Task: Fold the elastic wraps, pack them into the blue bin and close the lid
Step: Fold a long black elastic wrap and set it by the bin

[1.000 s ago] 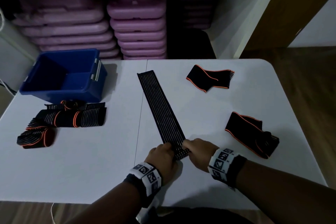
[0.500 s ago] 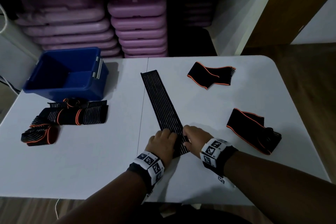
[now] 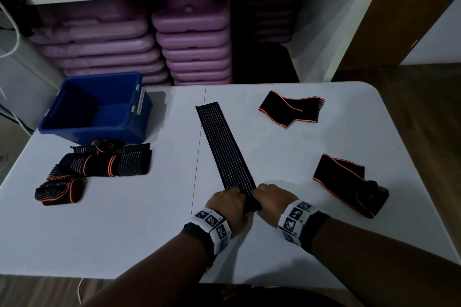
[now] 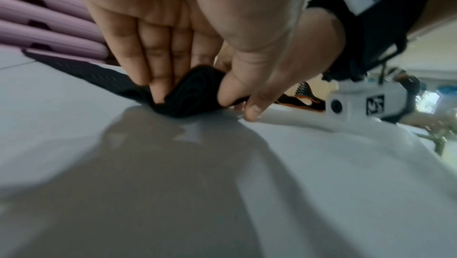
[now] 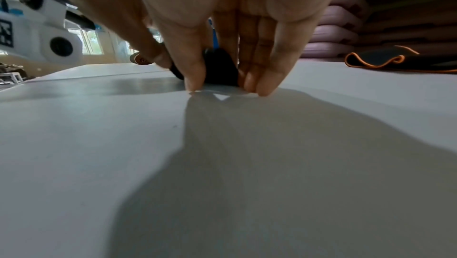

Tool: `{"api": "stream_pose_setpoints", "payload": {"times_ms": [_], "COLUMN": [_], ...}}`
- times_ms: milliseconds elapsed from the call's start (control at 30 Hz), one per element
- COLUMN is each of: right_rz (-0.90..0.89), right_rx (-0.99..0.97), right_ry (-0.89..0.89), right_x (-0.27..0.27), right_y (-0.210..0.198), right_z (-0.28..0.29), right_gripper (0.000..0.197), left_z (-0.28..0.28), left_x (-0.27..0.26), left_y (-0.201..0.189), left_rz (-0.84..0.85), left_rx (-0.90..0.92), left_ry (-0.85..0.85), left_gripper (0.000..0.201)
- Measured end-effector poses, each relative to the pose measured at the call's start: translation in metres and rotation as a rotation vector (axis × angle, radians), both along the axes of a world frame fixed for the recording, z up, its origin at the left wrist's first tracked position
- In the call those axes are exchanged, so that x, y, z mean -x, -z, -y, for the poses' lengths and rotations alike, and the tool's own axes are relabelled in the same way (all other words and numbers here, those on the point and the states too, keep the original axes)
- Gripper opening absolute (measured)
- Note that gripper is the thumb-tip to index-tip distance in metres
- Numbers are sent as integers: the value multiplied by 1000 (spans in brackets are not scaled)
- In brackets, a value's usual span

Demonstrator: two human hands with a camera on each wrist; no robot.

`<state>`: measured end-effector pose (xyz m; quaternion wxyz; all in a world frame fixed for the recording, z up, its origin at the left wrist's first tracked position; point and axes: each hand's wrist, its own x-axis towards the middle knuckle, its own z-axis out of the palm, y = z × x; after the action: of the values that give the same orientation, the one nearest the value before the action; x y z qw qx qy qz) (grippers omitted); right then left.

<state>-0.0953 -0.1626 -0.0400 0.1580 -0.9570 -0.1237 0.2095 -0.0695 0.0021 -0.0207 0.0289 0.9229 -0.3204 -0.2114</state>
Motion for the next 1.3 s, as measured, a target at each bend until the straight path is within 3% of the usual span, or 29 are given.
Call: {"api": "stream_pose_setpoints", "payload": {"times_ms": [200, 367, 467, 600, 733, 833, 1133, 1300], "right_rz": [-65, -106, -148, -177, -160, -94, 18, -9], "right_rx": [-58, -33, 50, 24, -115, -140, -113, -185], "right_ry": [78, 36, -40, -7, 147, 208, 52, 56], "right_x": [-11, -15, -13, -10, -14, -15, -22, -24], "right_y": [-1, 3, 5, 7, 6, 3, 1, 6], "right_z": [1, 3, 3, 3, 6, 4, 0, 1], "right_gripper": [32, 36, 39, 36, 26, 29, 39, 39], "left_z": [-7, -9, -9, -12, -10, -7, -12, -15], "left_x": [-14, -16, -8, -5, -7, -12, -20, -16], "left_y": [4, 1, -1, 1, -1, -2, 8, 7], "left_rz": [-114, -43, -11, -21, -27, -45, 14, -27], "left_rx": [89, -22, -40, -7, 63, 90, 13, 98], "left_ry": [-136, -59, 7, 26, -55, -114, -91, -217], "left_gripper": [36, 45, 63, 39, 36, 31, 37, 43]}}
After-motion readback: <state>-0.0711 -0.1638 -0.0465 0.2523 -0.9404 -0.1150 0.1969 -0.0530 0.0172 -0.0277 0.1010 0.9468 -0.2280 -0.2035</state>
